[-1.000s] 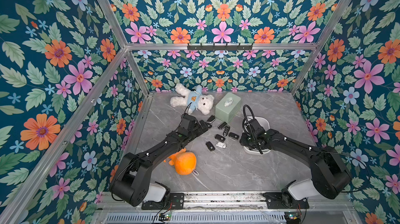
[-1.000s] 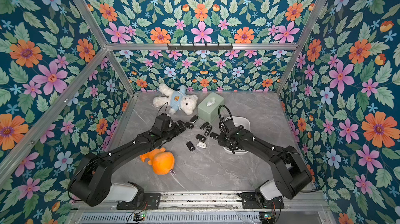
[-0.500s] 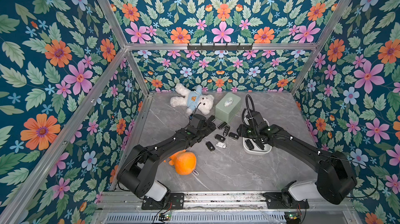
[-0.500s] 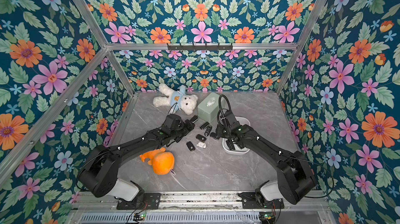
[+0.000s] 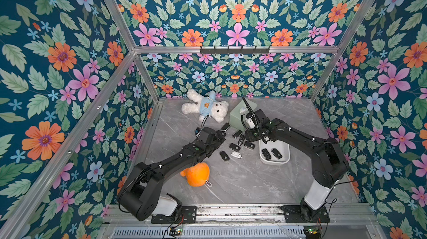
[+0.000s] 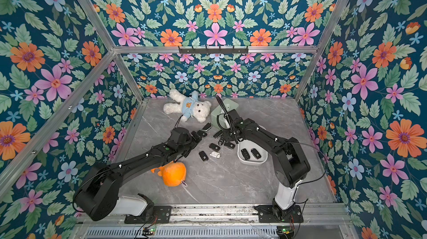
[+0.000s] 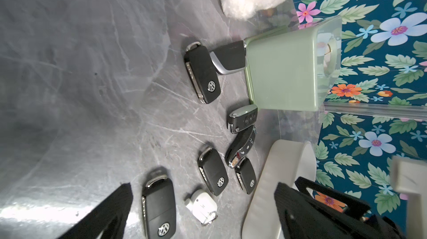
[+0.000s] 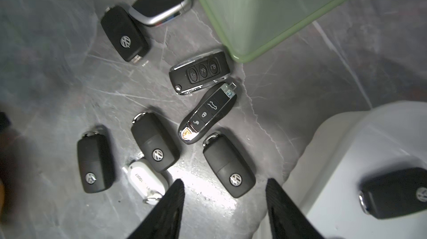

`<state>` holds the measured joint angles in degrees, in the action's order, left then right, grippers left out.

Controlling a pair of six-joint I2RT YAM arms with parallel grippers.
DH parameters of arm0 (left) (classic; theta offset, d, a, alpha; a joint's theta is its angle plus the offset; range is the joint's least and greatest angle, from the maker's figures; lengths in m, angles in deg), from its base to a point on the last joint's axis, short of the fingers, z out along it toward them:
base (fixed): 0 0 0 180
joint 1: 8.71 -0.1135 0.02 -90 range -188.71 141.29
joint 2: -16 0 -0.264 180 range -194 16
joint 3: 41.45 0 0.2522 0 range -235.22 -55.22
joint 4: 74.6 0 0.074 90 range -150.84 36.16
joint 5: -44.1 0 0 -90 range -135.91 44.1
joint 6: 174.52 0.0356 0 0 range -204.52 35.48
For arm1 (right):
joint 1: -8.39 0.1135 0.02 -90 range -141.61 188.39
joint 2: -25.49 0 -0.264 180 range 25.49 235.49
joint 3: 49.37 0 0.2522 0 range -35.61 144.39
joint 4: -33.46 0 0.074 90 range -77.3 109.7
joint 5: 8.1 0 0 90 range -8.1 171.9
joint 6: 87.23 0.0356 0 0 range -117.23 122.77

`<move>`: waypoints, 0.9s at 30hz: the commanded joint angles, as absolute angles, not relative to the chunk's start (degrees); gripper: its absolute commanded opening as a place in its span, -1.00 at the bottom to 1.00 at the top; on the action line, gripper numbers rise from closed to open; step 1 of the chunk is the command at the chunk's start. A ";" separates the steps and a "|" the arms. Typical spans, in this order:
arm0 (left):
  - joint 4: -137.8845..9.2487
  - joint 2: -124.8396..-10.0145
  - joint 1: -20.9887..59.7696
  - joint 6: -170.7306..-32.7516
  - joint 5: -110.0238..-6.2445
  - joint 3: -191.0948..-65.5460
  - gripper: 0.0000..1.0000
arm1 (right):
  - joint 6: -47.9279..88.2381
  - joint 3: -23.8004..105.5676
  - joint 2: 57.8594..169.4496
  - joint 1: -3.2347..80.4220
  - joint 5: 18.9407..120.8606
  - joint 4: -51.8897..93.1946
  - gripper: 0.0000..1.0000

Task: Place the car key into the storage box
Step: Pick up the car key from the center of the board.

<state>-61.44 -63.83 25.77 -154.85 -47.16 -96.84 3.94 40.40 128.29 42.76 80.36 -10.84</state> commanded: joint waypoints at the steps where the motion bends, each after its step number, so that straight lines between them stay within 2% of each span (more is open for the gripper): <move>1: -61.36 -62.38 24.99 -155.36 -45.60 -95.41 0.99 | -2.08 43.14 131.35 42.84 79.96 -17.05 0.18; 27: -61.36 -60.24 20.82 -154.15 -46.87 -91.39 0.99 | -5.50 47.10 142.73 44.12 82.23 -19.76 0.14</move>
